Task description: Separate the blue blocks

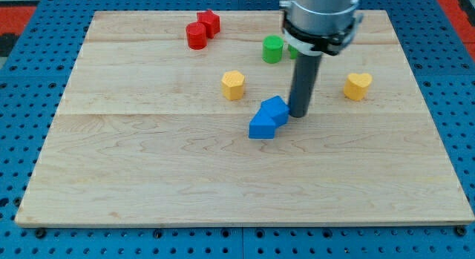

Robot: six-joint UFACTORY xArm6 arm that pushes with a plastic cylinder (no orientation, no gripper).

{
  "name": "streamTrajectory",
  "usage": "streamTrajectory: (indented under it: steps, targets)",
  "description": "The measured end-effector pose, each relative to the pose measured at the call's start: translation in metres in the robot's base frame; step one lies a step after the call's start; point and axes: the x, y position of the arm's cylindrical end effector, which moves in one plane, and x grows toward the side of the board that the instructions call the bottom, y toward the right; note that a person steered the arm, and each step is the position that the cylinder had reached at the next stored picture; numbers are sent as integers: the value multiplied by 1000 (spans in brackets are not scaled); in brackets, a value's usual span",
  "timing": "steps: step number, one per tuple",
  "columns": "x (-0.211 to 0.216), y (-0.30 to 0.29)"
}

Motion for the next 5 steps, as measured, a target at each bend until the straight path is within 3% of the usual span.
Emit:
streamTrajectory:
  steps: [1,2,3,4,5]
  targets:
    - [35,33]
    - [42,3]
    - [24,-37]
    - [1,-42]
    - [14,-32]
